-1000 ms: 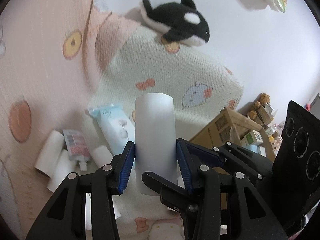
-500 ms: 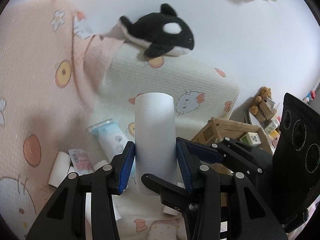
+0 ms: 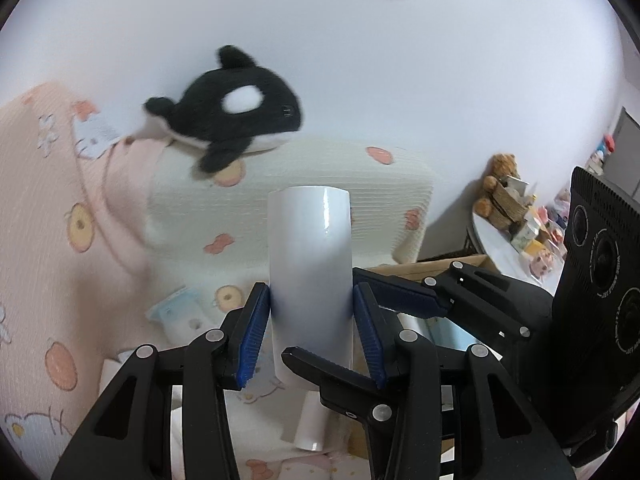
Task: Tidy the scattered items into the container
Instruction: 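Lift the white tube with the left gripper toward the cardboard box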
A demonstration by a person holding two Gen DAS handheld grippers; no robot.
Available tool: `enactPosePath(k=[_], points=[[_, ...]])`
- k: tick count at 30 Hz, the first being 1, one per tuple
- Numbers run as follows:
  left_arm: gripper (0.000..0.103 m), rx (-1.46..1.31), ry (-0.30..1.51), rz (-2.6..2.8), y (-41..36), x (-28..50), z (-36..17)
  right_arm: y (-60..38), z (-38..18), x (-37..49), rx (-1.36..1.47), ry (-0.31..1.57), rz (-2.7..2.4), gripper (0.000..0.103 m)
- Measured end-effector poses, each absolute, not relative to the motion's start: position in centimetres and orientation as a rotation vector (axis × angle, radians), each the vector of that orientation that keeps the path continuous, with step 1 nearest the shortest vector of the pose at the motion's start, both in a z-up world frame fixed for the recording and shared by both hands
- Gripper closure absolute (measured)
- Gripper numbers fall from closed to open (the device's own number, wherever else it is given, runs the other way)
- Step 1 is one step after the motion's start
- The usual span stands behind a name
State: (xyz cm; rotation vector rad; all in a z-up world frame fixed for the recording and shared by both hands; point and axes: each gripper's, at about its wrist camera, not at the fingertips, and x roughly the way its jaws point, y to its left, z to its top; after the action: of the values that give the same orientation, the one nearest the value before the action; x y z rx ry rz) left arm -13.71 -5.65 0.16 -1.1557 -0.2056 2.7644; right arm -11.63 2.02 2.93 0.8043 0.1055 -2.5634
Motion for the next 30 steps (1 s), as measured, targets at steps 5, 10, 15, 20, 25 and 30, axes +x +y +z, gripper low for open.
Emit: enactPosePath(k=[5,10,15,20,25,30], points=[[0.056,-1.167,-0.184,2.736,-3.0,-14.9,0.7,4.9,3.6,-11.0,0.793,0.077,-2.595,0.053],[0.056,-1.167,-0.101,2.715,0.0,-15.7,1.1,7.3,4.0,-10.3,0.792,0.060,-2.620,0.053],[0.056,-1.180,-0.016,2.691,3.5,-16.5,1.2,9.7,4.3,-9.3,0.798,0.060,-2.662,0.053],[0.056,-1.206,0.022,2.650,6.1,-17.2,0.0,12.2,3.9,-8.5,0.814,0.031,-2.686,0.053],[0.056,-1.369,0.011,2.543,7.4,-18.3,-3.6,13.7,0.9,-7.9,0.916,-0.009,-2.666,0.052],[0.056,-1.482,-0.051,2.447,8.1,-19.9,-6.0,14.8,-1.1,-8.0,1.013,0.006,-2.653,0.052]])
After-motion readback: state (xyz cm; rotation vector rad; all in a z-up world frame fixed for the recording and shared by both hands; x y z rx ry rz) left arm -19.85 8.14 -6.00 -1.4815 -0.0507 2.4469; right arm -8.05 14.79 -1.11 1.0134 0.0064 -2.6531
